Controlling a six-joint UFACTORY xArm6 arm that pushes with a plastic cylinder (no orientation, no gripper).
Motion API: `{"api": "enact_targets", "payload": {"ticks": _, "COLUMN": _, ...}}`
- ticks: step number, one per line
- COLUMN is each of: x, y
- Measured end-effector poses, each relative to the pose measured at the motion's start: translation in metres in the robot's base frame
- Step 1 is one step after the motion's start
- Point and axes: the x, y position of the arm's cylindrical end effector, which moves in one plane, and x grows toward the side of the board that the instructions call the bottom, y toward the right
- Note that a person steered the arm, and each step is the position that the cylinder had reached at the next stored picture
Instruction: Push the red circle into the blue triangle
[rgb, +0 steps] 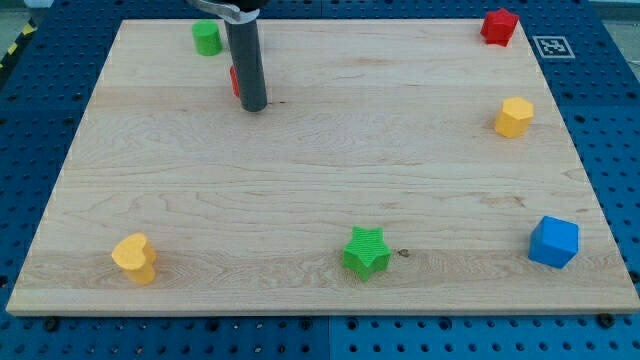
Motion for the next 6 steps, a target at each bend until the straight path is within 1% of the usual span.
{"api": "enact_targets", "payload": {"ticks": 1, "x": -0.027, "y": -0.014}}
{"api": "enact_targets", "payload": {"ticks": 2, "x": -0.027, "y": -0.014}}
{"api": "enact_targets", "payload": {"ticks": 3, "x": -0.025, "y": -0.014}}
{"api": "enact_targets", "payload": {"ticks": 4, "x": -0.002, "y": -0.014}}
{"api": "enact_targets", "payload": {"ticks": 5, "x": 0.004, "y": -0.016}}
{"api": "enact_targets", "payload": {"ticks": 6, "x": -0.001, "y": -0.016}}
